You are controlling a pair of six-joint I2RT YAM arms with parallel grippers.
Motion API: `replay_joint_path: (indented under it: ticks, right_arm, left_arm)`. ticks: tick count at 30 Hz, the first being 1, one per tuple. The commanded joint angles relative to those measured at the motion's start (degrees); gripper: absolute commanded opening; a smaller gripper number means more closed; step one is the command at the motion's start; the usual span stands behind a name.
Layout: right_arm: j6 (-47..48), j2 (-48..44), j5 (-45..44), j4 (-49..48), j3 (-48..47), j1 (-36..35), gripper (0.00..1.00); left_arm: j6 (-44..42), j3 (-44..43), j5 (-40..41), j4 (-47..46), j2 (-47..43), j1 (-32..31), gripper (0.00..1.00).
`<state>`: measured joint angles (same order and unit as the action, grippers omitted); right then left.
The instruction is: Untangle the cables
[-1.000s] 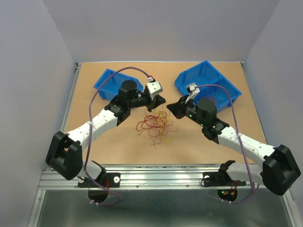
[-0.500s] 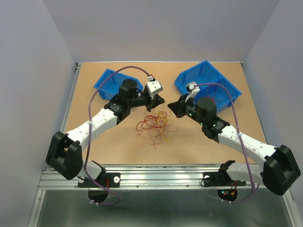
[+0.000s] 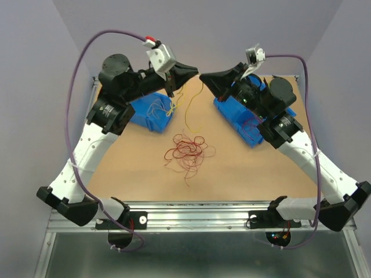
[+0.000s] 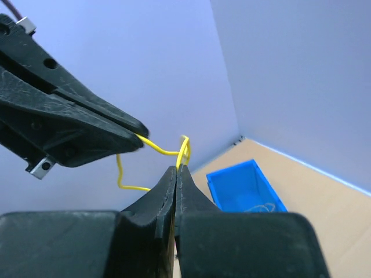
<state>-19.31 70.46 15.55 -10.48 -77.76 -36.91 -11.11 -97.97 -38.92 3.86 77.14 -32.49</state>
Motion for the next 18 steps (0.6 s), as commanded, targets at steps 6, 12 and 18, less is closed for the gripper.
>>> replay_joint_path:
  ticks: [6,12,18]
  right_arm:
    - [-2.6,14.4,4.0,0.5,-17.7,-0.6,0.01]
    - [-3.0,25.5,5.0,-1.5,-23.7,-0.5,0.01]
    - [-3.4,38.6,6.2,-2.9,-32.1,-0.5,0.01]
  left_arm:
    - [6.4,-7.5,7.0,2.4,-0.5,12.4,0.00]
    - [5.9,-4.6,4.3,-1.1,5.6,19.4,0.00]
    - [7.3,-2.4,-1.9,-7.4,11.9,26.9,0.00]
